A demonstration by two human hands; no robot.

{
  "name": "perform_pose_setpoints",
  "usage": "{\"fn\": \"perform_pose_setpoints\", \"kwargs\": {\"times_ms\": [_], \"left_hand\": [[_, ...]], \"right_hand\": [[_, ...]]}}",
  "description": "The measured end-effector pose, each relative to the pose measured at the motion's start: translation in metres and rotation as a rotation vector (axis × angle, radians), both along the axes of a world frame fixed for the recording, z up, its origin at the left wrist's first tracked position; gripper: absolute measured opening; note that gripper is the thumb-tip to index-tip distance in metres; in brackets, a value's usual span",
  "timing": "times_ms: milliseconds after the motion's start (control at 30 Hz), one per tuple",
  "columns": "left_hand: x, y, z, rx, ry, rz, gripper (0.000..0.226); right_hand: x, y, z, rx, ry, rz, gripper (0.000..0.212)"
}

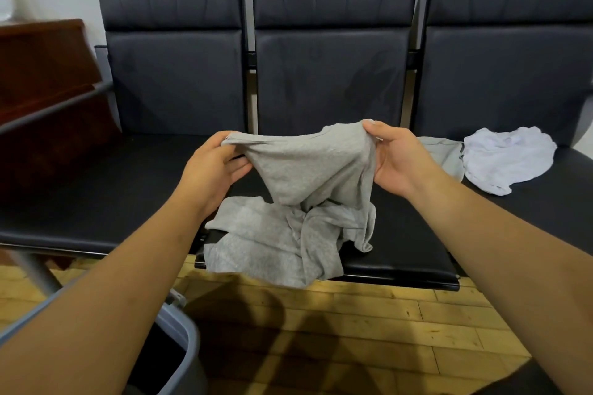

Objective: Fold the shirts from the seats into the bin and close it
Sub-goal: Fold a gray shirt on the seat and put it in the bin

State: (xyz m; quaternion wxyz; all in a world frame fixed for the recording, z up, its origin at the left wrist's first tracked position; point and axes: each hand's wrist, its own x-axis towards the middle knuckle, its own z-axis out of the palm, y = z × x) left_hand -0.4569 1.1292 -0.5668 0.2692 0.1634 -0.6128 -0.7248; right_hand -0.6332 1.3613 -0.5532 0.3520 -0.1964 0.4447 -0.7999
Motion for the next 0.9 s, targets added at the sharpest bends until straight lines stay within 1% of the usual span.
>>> {"fn": "perform_pose_setpoints", "kwargs": {"times_ms": [67,100,133,167,233,300,367,467,500,567,600,667,700,733,800,833,900], "left_hand": [[-0.002,0.005,0.009,0.183,0.108,0.026,0.016],[-0.004,0.007,0.014,0.24,0.131,0.063,0.016],[-0.005,0.007,0.018,0.251,0.128,0.103,0.015],[-0.007,0.008,0.024,0.236,0.112,0.12,0.015],[-0.013,0.008,0.04,0.215,0.102,0.085,0.014],[-0.022,0.005,0.064,0.22,0.118,0.06,0.013],[-0.031,-0.003,0.097,0.172,0.085,0.118,0.012],[-0.043,-0.01,0.155,0.096,0.079,0.153,0.015],[-0.045,-0.011,0.176,0.081,0.108,0.138,0.021],[-0.044,-0.009,0.219,0.113,0.24,0.069,0.035],[-0.043,-0.007,0.239,0.16,0.33,0.021,0.035],[-0.04,-0.002,0.272,0.227,0.44,-0.015,0.021],[-0.039,-0.002,0.283,0.188,0.434,0.0,0.015],[-0.039,-0.002,0.291,0.078,0.381,0.039,0.012],[-0.037,-0.005,0.298,-0.248,0.21,0.158,0.016],[-0.035,-0.006,0.299,-0.355,0.154,0.202,0.021],[-0.028,-0.007,0.301,-0.421,0.103,0.219,0.026]], "right_hand": [[0.001,0.001,0.003,-0.068,-0.074,0.029,0.01],[0.002,0.002,0.006,-0.105,-0.109,0.036,0.01],[0.003,0.003,0.009,-0.128,-0.128,0.03,0.014],[0.004,0.005,0.014,-0.134,-0.133,0.019,0.02],[0.004,0.004,0.028,-0.081,-0.115,-0.002,0.034],[-0.003,-0.002,0.046,-0.046,-0.106,-0.031,0.029],[-0.01,-0.01,0.072,-0.03,-0.077,-0.072,0.026],[-0.014,-0.018,0.125,-0.035,-0.016,-0.152,0.039],[-0.015,-0.019,0.145,-0.055,0.009,-0.172,0.04],[-0.017,-0.021,0.187,-0.146,0.056,-0.21,0.04],[-0.019,-0.02,0.207,-0.196,0.067,-0.224,0.041],[-0.022,-0.018,0.242,-0.246,0.099,-0.211,0.033],[-0.022,-0.017,0.255,-0.236,0.115,-0.196,0.028],[-0.022,-0.015,0.264,-0.212,0.129,-0.177,0.024],[-0.025,-0.011,0.273,-0.14,0.159,-0.169,0.015],[-0.026,-0.009,0.274,-0.089,0.191,-0.174,0.01],[-0.026,-0.003,0.271,0.057,0.277,-0.189,0.008]]}}
